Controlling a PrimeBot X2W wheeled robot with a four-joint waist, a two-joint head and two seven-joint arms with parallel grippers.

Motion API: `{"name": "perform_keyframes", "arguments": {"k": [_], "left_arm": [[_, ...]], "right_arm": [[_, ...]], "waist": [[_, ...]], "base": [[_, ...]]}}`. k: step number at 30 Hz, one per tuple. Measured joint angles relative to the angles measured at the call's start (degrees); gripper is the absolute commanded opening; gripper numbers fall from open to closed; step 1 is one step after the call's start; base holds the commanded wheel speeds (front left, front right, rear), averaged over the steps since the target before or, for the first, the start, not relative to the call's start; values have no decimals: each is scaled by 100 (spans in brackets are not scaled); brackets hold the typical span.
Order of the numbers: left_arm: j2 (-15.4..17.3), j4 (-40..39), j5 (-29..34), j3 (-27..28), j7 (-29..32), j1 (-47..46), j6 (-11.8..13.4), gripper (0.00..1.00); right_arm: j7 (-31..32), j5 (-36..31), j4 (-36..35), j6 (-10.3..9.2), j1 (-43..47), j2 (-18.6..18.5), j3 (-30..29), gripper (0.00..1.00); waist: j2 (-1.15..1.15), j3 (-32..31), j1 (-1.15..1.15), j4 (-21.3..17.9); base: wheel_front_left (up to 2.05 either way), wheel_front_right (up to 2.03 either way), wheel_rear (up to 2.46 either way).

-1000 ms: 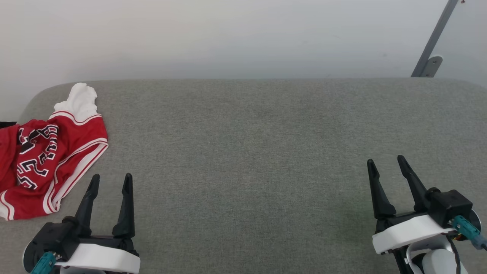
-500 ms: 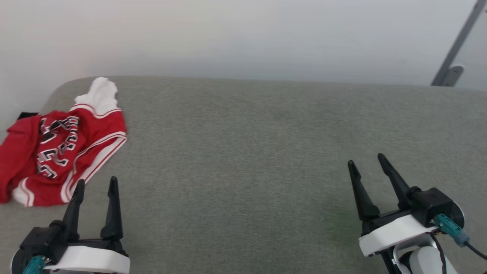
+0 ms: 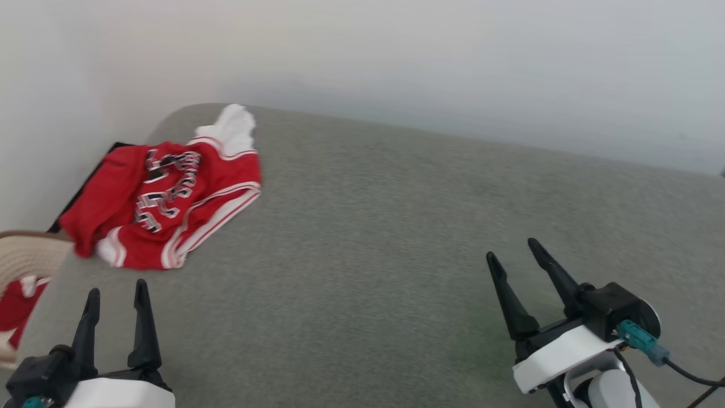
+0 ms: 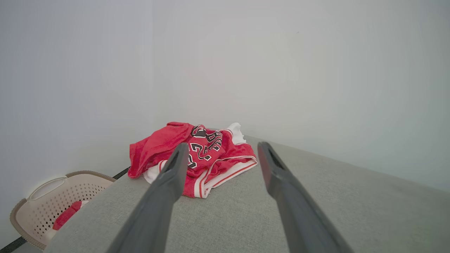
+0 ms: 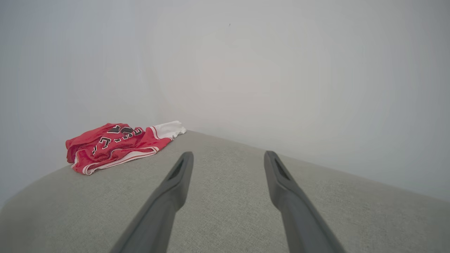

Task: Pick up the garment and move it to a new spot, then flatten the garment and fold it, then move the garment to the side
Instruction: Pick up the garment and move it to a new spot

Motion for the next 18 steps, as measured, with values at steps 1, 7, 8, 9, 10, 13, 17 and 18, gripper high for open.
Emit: {"name": "perform_keyframes", "arguments": {"k": [1, 7, 8, 9, 10, 13, 17, 18], "left_arm": [[-12, 11, 1, 27, 0, 6, 1, 100], [-90, 96, 1, 135, 0, 32, 20, 100], [-92, 107, 3, 147, 0, 42, 23, 100], [-98, 120, 8, 164, 0, 47, 24, 100], [-103, 129, 8, 179, 0, 52, 25, 100], [-116, 155, 9, 212, 0, 65, 26, 100], [-132, 270, 7, 215, 0, 98, 34, 100], [-130, 285, 4, 216, 0, 98, 35, 100]], "right_arm": [[2, 8, 8, 0, -1, -4, 36, 100], [35, 112, 45, 0, -45, -40, 220, 100], [35, 119, 54, 0, -60, -48, 254, 100], [36, 140, 66, 0, -70, -53, 294, 100], [36, 156, 85, 0, -81, -55, 334, 100], [36, 188, 124, 0, -115, -56, 412, 100], [35, 230, 168, 1, -166, -49, 509, 100], [34, 234, 177, 1, -186, -49, 514, 100]], "waist": [[0, -17, 0, 77], [0, -101, 0, 462], [0, -117, 0, 541], [0, -132, 0, 617], [0, -147, 0, 690], [0, -189, 0, 907], [0, -240, 0, 1214], [0, -245, 0, 1263]], "base": [[0, 0, 0], [0, 0, 0], [0, 0, 0], [0, 0, 0], [0, 0, 0], [0, 0, 0], [0, 0, 0], [0, 0, 0]]}}
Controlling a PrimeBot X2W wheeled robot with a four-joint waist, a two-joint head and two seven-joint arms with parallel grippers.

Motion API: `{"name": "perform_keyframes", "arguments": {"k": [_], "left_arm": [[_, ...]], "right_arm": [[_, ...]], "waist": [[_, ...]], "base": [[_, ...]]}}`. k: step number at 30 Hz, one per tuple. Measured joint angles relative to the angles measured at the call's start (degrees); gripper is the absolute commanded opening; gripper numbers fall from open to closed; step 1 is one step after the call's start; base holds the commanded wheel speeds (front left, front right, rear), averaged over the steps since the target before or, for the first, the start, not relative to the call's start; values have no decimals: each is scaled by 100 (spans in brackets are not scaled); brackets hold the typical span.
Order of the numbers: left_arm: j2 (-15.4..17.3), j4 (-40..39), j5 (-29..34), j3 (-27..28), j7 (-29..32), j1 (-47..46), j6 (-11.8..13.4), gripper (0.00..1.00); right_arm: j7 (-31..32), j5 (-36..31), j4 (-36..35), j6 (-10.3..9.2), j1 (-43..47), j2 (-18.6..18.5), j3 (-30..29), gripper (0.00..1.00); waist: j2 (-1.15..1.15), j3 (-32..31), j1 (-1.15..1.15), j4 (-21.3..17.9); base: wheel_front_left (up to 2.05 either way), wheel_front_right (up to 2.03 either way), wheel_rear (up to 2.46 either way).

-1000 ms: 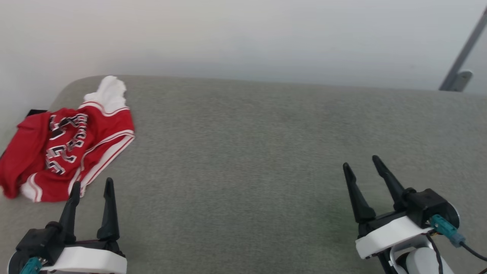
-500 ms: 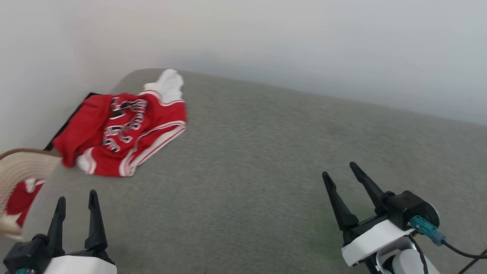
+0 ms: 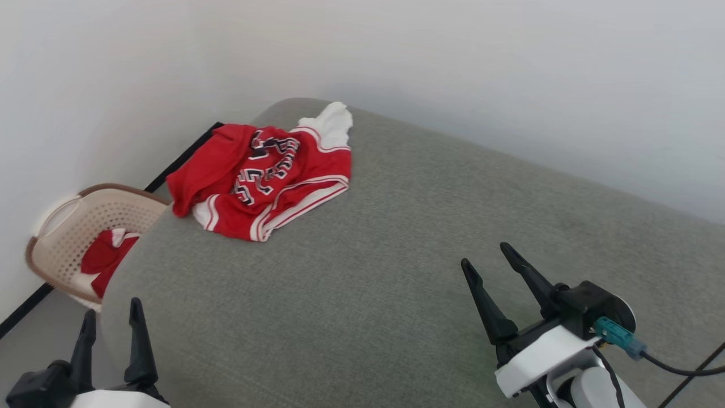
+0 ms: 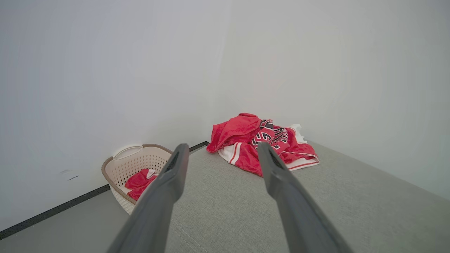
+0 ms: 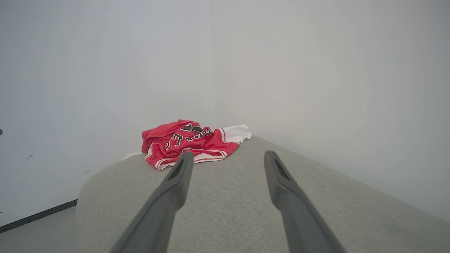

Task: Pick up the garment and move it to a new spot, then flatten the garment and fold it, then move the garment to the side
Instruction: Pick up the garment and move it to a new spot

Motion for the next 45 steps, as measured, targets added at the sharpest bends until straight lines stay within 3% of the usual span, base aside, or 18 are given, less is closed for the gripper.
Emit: {"name": "perform_keyframes", "arguments": {"k": [15, 22, 35, 45], "left_arm": [[-45, 205, -152, 46, 0, -298, 49, 100], [90, 523, -162, -158, 13, -823, 41, 100], [713, 1909, -323, -524, 13, -2439, -19, 100], [1314, 3190, -927, -942, 1, -3874, -35, 100]], "right_arm": [[-9, 56, 70, 13, -253, -57, 55, 100], [-24, 29, 42, 13, -252, -122, -152, 100], [142, -181, -322, 14, -414, -290, -478, 100], [322, -400, -746, 14, -666, -402, -750, 100]], "waist": [[0, 232, 0, 182], [0, 323, 0, 167], [0, 813, 0, -278], [0, 1549, 0, -776]], "base": [[0, 0, 0], [0, 0, 0], [0, 0, 0], [0, 0, 0]]}}
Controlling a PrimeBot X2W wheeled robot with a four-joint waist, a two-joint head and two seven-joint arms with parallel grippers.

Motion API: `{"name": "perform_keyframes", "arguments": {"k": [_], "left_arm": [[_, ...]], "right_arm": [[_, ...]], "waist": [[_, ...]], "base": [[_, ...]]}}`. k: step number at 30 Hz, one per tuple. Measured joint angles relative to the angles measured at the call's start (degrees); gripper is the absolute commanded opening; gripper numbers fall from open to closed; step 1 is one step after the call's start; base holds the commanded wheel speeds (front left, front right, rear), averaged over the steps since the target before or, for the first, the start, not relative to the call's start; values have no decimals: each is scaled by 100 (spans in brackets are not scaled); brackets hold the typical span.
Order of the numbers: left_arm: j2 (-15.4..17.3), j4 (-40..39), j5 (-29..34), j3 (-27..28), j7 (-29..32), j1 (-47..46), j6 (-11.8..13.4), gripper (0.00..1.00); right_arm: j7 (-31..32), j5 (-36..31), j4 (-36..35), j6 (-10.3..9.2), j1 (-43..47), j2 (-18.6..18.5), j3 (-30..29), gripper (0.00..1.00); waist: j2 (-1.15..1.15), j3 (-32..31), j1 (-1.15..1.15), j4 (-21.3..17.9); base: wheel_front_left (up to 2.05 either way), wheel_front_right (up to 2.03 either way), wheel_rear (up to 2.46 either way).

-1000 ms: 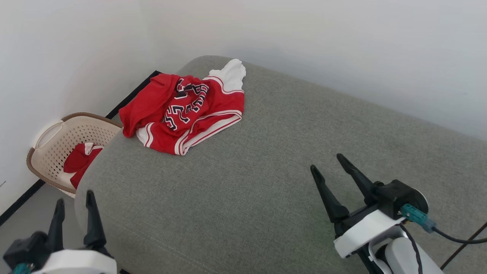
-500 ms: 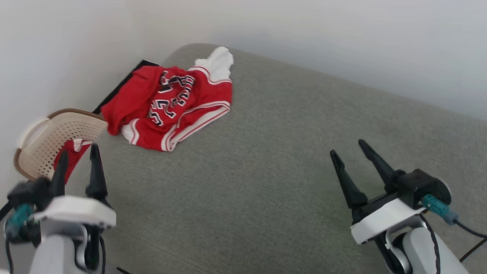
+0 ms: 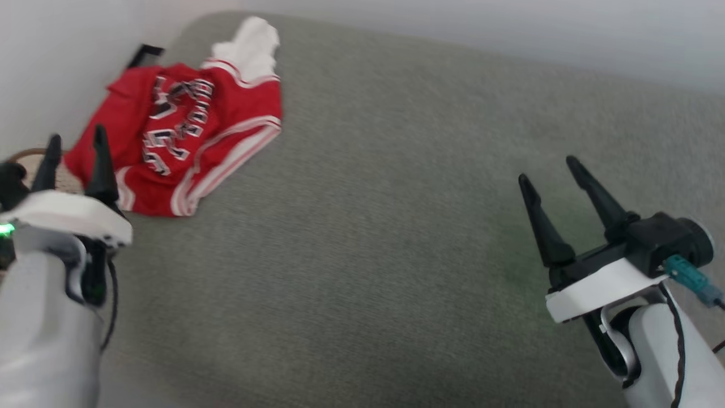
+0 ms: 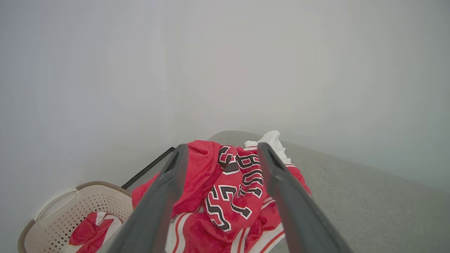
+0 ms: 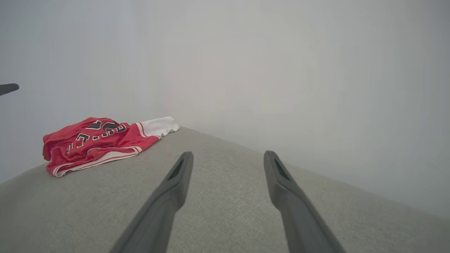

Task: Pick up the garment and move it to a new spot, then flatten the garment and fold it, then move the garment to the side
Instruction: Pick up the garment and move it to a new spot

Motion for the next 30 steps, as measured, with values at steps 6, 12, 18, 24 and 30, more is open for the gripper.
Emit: {"name": "perform_keyframes", "arguments": {"k": [6, 12, 18, 24, 30], "left_arm": [[336, 768, -393, -375, -1, -727, -1, 100], [613, 1583, -679, -743, 205, -1439, -1, 100], [900, 2303, -894, -931, 769, -2002, -1, 100], [1084, 2816, -1105, -1059, 1580, -2437, -2, 100], [1106, 3080, -1291, -1066, 2438, -2649, -1, 100]], "right_arm": [[65, -93, -224, 0, -89, -20, -168, 100], [134, -160, -437, 0, -195, -18, -277, 100], [175, -255, -635, -1, -294, -3, -280, 100], [232, -328, -827, 0, -319, 7, -336, 100], [276, -347, -954, 0, -319, 22, -377, 100]], "waist": [[0, 462, 0, -306], [0, 927, 0, -568], [0, 1344, 0, -865], [0, 1716, 0, -1126], [0, 1955, 0, -1256]], "base": [[0, 0, 0], [0, 0, 0], [0, 0, 0], [0, 0, 0], [0, 0, 0]]}}
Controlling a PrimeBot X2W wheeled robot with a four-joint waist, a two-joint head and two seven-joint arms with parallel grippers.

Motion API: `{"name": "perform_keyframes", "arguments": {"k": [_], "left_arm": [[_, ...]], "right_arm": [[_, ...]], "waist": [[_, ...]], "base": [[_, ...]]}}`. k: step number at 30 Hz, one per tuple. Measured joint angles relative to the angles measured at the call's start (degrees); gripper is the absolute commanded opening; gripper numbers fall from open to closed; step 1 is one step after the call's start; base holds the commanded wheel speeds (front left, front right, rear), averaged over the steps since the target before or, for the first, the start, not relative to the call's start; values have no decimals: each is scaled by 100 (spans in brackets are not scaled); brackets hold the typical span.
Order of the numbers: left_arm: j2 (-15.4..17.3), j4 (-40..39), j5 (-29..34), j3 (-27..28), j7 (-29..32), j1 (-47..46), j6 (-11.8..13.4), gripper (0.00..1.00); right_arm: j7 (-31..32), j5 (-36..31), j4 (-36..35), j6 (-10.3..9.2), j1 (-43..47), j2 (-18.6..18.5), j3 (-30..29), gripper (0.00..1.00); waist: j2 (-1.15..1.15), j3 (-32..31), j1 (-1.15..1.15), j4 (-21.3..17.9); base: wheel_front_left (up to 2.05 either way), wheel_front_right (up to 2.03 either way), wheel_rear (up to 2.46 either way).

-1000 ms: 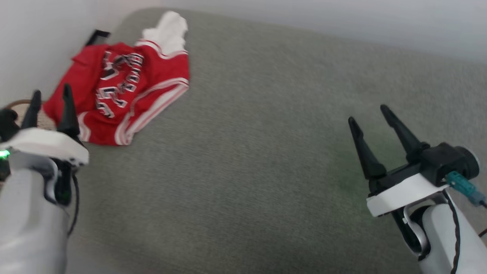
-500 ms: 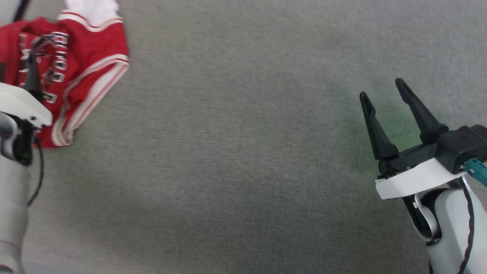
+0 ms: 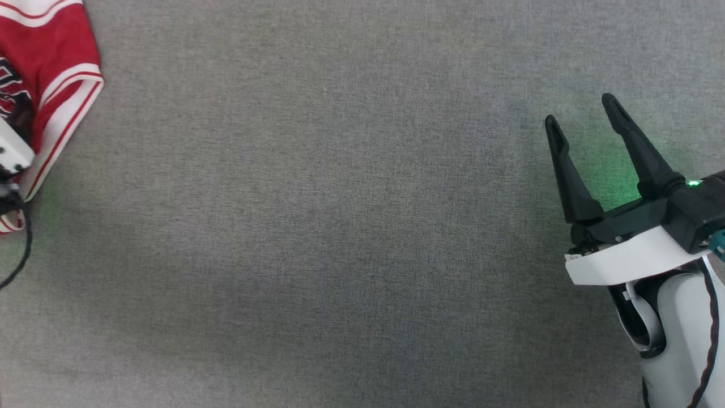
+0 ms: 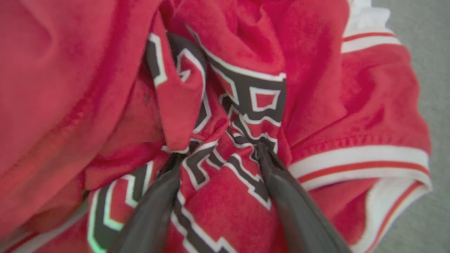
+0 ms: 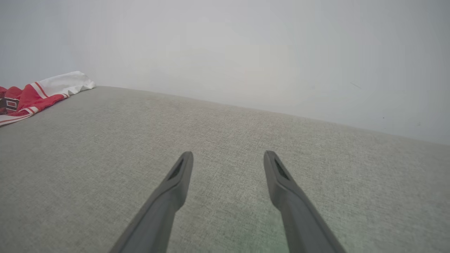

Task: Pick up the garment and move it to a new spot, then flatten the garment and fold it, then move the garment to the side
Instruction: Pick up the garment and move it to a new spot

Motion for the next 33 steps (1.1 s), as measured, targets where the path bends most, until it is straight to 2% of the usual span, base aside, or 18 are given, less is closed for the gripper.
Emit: {"name": "perform_keyframes", "arguments": {"k": [8, 9, 10, 17, 24, 33], "left_arm": [[89, 23, -151, 24, 1011, -231, 89, 100], [89, 25, -180, 42, 1048, -248, 101, 93], [86, 31, -202, 62, 1012, -249, 101, 0], [149, -5, -94, -74, 32, -257, 49, 0], [437, -288, 78, -328, -700, -480, 16, 0], [758, -1040, 154, -799, -1070, -639, 0, 0]], "right_arm": [[53, -31, -113, 0, -1, 47, -44, 100], [56, -30, -119, -1, -2, 58, -58, 100], [56, -27, -121, 0, -5, 73, -80, 100], [-2, -27, -93, 0, -2, 133, -235, 100], [-90, 11, 10, 0, 102, 197, -319, 100], [-183, 70, 164, 0, 229, 244, -315, 100]], "waist": [[0, 151, 0, -45], [0, 161, 0, -42], [0, 169, 0, -34], [0, 23, 0, 70], [0, -353, 0, 218], [0, -939, 0, 339]], "base": [[0, 0, 0], [0, 0, 0], [0, 0, 0], [0, 0, 0], [0, 0, 0], [0, 0, 0]]}}
